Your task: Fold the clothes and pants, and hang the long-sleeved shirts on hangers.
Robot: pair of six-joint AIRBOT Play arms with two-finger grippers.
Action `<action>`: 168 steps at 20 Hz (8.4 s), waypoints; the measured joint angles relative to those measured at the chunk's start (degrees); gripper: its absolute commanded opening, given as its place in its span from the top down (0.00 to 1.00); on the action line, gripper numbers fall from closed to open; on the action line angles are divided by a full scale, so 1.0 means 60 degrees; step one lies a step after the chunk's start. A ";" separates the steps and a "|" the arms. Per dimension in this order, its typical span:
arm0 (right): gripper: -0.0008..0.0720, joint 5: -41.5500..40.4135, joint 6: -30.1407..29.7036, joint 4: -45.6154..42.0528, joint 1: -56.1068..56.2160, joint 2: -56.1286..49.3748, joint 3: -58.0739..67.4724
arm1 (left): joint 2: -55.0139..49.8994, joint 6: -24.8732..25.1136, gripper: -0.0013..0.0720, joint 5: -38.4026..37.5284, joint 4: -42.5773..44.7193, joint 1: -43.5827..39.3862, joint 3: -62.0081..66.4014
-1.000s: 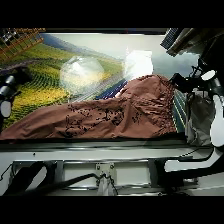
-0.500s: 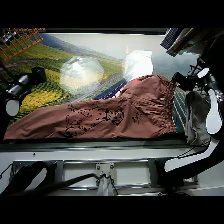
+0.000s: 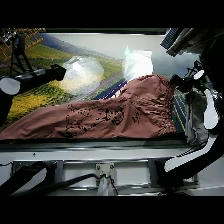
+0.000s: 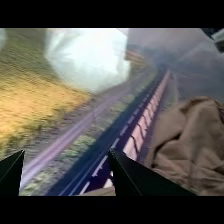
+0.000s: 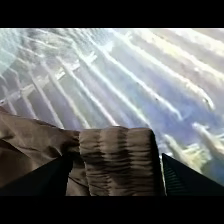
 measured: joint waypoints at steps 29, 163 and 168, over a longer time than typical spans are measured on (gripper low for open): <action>0.96 0.2495 -0.2310 0.1089 0.0860 0.3792 0.1158 | -0.8171 0.1548 0.23 -0.4120 -0.3399 -0.2259 0.6932; 0.96 0.2113 -0.2044 -0.0514 0.0863 0.3803 -0.1687 | -0.9125 0.4637 0.97 -0.5526 -0.3053 -0.1027 0.6295; 0.96 0.2113 -0.2120 -0.0525 0.0863 0.3803 -0.1687 | -0.7985 0.4743 0.97 -0.5563 -0.2932 -0.0634 0.6783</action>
